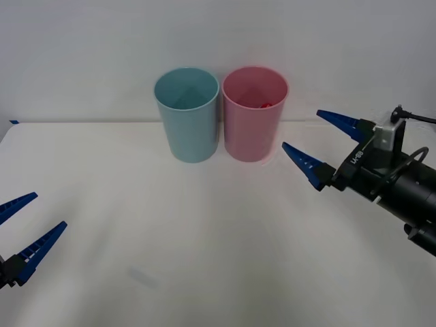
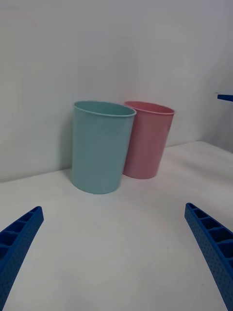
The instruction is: Grasp the object on the table and drop it into the matching bin: aluminum can to the light blue bin, PET bottle to the pink bin.
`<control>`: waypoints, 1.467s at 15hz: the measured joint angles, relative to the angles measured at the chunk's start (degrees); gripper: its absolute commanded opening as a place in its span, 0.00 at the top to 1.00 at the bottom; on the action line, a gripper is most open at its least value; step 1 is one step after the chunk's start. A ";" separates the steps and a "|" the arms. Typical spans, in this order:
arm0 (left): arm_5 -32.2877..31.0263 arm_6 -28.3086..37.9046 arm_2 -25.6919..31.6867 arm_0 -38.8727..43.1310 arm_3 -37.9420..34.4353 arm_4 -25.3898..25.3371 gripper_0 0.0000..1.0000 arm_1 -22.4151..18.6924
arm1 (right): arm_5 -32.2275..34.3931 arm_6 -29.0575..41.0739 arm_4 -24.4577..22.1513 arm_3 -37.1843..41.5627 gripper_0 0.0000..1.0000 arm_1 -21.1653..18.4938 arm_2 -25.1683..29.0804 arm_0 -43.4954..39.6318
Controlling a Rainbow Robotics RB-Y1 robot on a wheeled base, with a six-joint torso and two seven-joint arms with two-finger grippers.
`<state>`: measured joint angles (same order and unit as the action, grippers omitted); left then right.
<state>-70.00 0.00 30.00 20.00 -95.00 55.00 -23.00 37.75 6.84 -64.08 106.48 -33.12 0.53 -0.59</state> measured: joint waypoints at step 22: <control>0.00 0.00 0.00 0.00 0.00 0.00 0.00 0.00 | 20.53 -5.43 1.16 0.84 0.00 9.30 20.15 -25.30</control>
<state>-70.00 0.00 30.00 20.00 -95.00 55.00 -23.00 58.27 1.42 -62.91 107.32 -23.82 20.69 -25.89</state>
